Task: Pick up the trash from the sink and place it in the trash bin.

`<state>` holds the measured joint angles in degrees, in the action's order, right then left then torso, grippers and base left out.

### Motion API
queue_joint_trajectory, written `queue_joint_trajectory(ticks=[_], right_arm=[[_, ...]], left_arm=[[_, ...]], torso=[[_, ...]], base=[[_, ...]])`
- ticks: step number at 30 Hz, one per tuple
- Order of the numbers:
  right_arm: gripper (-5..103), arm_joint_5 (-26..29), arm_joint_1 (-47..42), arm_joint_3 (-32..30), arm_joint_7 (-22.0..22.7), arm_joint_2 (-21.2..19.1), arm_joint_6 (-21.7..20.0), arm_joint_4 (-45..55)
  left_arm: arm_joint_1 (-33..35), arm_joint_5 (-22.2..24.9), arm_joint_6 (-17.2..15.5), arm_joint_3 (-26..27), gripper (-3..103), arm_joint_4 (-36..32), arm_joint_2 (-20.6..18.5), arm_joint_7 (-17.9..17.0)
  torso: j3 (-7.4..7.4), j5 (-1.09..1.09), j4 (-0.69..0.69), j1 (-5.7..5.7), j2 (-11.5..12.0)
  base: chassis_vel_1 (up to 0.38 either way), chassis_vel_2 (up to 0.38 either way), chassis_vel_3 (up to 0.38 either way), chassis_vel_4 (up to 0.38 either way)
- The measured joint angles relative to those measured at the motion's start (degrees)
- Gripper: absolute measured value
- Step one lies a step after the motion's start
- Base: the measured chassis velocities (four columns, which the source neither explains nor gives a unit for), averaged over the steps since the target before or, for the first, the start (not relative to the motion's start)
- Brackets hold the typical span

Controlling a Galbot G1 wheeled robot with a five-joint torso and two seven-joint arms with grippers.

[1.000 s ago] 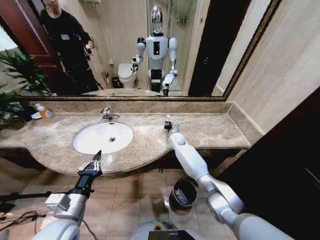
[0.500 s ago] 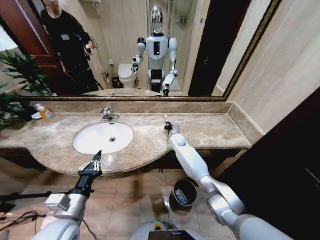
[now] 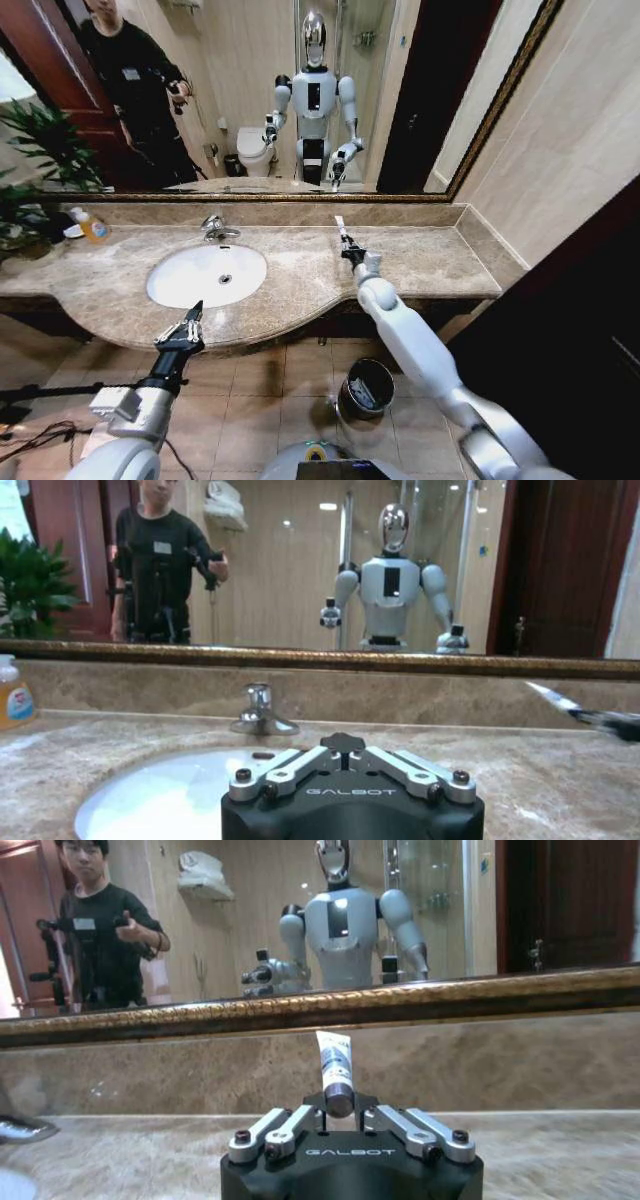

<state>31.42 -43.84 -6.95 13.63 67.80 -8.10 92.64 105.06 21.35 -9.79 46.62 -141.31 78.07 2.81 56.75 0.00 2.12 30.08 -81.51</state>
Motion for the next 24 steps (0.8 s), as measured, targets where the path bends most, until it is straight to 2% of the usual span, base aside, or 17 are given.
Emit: queue_joint_trajectory(ticks=[1, 3, 5, 7, 11, 14, 15, 17, 19, 21, 24], right_arm=[[17, 0.00, 0.00, 0.00, 0.00, 0.00, 0.00, 0.00], [17, 1.09, -6.26, -2.99, -1.41, -2.79, -0.27, 5.16], [17, 1.09, -6.26, -2.99, -1.41, -2.79, -0.27, 5.16], [17, 2.75, -13.36, -6.82, -4.15, -6.45, 0.90, 11.20], [17, 5.48, -18.44, -10.81, -6.19, -9.34, 2.42, 15.16], [17, 8.87, -27.20, -18.67, -11.45, -11.06, 2.28, 19.41], [17, 9.15, -32.30, -22.47, -14.38, -11.27, 3.06, 20.49], [17, 9.15, -34.02, -23.65, -15.25, -11.29, 3.62, 20.79], [17, 9.06, -40.55, -27.95, -17.70, -10.85, 6.15, 21.64], [17, 8.88, -42.77, -29.15, -18.59, -10.48, 7.22, 21.76], [17, 7.72, -49.14, -32.24, -23.08, -8.69, 10.67, 21.27]], left_arm=[[0.00, 0.00, 0.00, 0.00, 0, 0.00, 0.00, 0.00], [0.00, 0.00, 0.00, 0.00, 0, 0.00, -0.01, 0.01], [0.00, 0.00, 0.00, 0.00, 0, 0.00, -0.01, 0.01], [0.00, 0.00, 0.00, 0.00, 0, 0.00, -0.01, 0.01], [0.00, 0.00, 0.00, 0.00, 0, 0.00, -0.01, -0.02], [0.00, 0.00, 0.00, 0.00, 0, 0.00, -0.01, 0.00], [0.00, 0.00, 0.00, 0.00, 0, 0.00, -0.01, -0.02], [0.00, 0.00, 0.00, 0.00, 0, 0.00, -0.01, -0.02], [0.00, 0.00, 0.00, 0.00, 0, 0.00, -0.01, -0.02], [0.00, 0.00, 0.00, 0.00, 0, 0.00, -0.01, -0.01], [0.00, 0.00, 0.00, 0.00, 0, 0.00, -0.01, -0.01]], torso=[[0.00, 0.00, 0.00, 0.00, 0.00], [0.00, 0.04, -0.02, 0.00, 0.00], [0.00, 0.04, -0.02, 0.00, 0.00], [0.00, 0.03, -0.02, -0.01, 0.00], [0.00, 0.02, 0.00, 0.00, 0.00], [0.00, 0.00, -0.01, 0.00, 0.00], [0.00, 0.02, -0.03, 0.00, 0.00], [0.00, 0.02, -0.03, 0.00, -0.01], [-0.01, 0.02, -0.02, -0.01, -0.01], [-0.01, 0.02, -0.02, -0.01, -0.01], [0.00, 0.00, -0.02, 0.00, 0.00]], base=[[0.000, 0.000, 0.000, 0.000], [0.000, 0.000, 0.000, 0.000], [0.000, 0.000, 0.000, 0.000], [0.000, 0.000, 0.000, 0.000], [0.000, 0.000, 0.000, 0.000], [0.000, 0.000, 0.000, 0.000], [0.000, 0.000, 0.000, 0.000], [0.000, 0.000, 0.000, 0.000], [0.000, 0.000, 0.000, 0.000], [0.000, 0.000, 0.000, 0.000], [0.000, 0.000, 0.000, 0.000]])
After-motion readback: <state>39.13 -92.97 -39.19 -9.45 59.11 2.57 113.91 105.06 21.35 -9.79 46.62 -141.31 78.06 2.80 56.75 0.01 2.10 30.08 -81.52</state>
